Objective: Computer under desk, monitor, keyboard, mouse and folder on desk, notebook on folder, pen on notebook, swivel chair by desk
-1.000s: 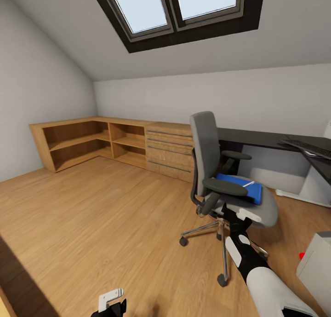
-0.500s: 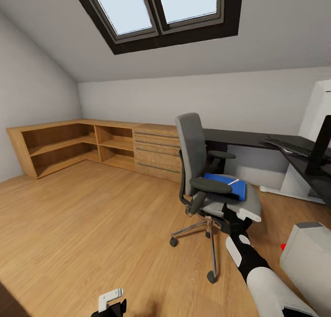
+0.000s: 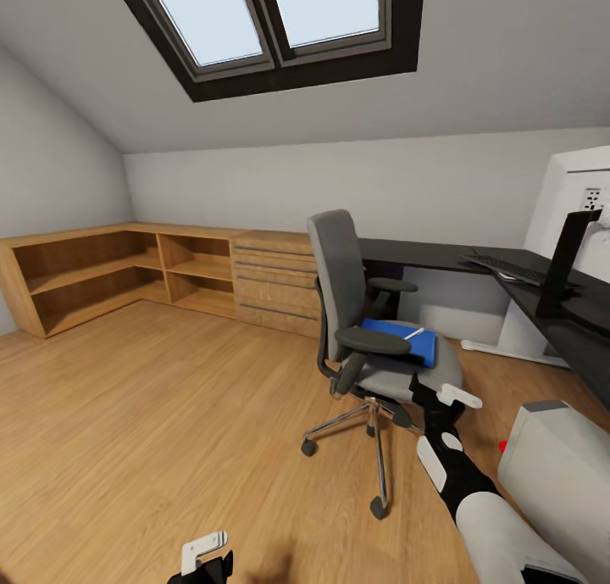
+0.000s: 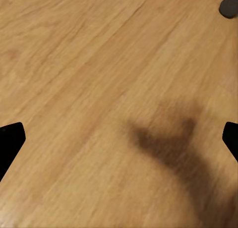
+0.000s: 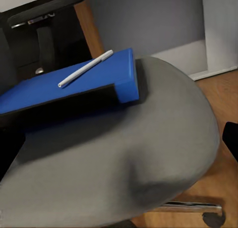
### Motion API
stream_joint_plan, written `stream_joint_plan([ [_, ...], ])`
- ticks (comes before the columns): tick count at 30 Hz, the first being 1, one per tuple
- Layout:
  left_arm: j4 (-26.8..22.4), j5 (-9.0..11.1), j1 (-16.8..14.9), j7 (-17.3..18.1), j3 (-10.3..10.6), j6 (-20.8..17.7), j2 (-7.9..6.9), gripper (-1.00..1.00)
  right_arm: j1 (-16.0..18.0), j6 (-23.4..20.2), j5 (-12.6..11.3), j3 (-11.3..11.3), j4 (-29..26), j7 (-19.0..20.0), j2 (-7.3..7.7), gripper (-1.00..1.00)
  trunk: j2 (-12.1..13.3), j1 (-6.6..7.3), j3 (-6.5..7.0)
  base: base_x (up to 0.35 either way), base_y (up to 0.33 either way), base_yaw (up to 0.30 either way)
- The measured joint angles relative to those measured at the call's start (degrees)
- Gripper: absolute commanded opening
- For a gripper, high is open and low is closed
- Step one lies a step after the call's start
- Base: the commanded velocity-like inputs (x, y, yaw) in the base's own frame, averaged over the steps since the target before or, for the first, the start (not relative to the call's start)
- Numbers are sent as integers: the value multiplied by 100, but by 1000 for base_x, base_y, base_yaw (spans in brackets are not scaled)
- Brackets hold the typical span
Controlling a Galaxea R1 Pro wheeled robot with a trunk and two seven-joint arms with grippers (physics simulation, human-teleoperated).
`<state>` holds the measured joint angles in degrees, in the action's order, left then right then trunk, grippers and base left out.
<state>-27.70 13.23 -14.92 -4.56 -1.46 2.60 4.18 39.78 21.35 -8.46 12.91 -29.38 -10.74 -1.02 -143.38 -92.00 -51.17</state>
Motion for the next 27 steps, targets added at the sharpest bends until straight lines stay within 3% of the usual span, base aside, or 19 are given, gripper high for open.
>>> stream_joint_plan([
  [8,1,0,-1,1,0,1,0,100,-1,4,35,0,11,391,23,100,0,0,1,0,0,-60],
  [27,0,-2,0,-2,-8,-3,0,100,0,5,25,2,95,464,26,100,0,0,1,0,0,-43],
])
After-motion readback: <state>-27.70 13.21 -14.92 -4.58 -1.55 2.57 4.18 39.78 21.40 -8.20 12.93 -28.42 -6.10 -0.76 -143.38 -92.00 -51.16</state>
